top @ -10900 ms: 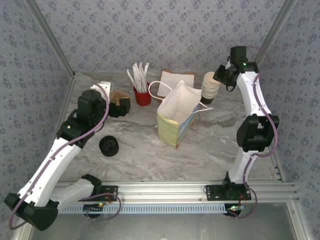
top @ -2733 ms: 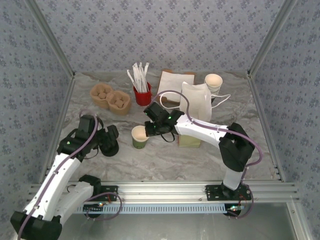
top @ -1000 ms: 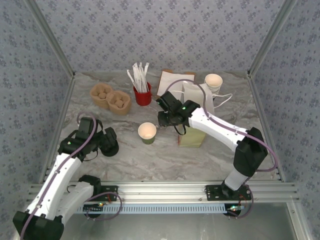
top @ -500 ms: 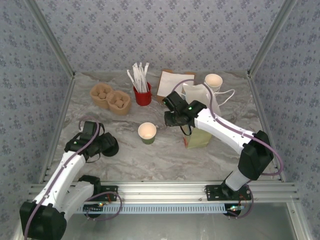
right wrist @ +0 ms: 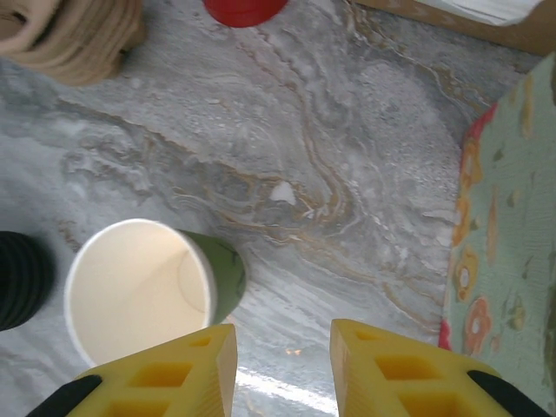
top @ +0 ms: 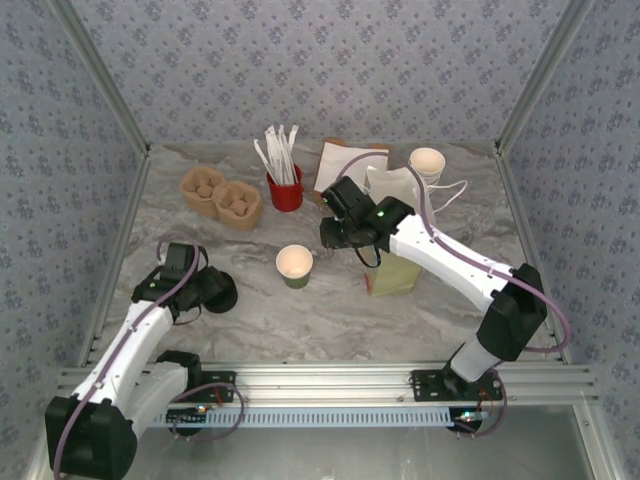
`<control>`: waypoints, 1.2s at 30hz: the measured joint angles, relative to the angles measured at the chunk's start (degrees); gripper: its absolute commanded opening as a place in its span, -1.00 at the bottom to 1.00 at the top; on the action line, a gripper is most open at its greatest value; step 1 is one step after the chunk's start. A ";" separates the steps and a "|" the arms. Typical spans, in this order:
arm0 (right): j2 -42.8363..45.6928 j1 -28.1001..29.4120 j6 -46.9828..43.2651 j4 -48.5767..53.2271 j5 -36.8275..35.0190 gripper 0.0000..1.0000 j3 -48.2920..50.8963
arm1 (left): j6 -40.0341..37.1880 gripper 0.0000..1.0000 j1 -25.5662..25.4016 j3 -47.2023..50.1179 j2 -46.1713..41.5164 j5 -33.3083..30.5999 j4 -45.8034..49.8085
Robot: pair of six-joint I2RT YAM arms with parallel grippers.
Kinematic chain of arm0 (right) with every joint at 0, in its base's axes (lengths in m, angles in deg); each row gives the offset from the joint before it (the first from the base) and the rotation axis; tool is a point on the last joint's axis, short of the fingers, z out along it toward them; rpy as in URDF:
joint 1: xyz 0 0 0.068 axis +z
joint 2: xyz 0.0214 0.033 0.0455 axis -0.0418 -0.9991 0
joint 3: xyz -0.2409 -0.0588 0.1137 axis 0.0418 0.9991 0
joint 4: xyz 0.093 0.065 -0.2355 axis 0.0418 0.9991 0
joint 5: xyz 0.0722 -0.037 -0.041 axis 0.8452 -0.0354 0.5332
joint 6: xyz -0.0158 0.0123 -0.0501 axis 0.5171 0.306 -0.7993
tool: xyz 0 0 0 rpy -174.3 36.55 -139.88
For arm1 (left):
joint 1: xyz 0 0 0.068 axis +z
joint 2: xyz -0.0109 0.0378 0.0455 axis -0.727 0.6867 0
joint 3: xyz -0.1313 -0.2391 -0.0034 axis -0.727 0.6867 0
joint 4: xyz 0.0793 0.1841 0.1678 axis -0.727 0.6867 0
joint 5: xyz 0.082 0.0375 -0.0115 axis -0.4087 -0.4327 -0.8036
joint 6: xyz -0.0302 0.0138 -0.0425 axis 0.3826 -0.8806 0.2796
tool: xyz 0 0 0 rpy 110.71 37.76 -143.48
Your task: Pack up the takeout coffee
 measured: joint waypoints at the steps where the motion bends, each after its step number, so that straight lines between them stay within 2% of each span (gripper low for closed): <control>1: 0.33 0.31 0.00 0.15 0.24 -0.28 -0.50 | -0.02 0.09 0.00 0.00 0.15 -0.02 -0.24; 4: 1.64 1.03 0.09 0.35 1.16 -0.27 -1.77 | -0.46 0.01 0.00 0.00 0.59 0.00 -0.83; 21: 4.48 5.84 2.80 -0.33 6.88 -0.28 -6.19 | -0.87 -0.11 0.00 0.79 1.36 0.44 -1.18; 27: 4.48 6.47 3.06 -0.35 7.13 -0.28 -6.38 | -1.07 -0.33 0.00 0.87 1.68 1.03 -1.62; 36: 4.48 7.23 4.37 -0.37 7.15 -0.28 -6.38 | -1.51 -0.56 0.00 0.87 1.57 1.88 -2.01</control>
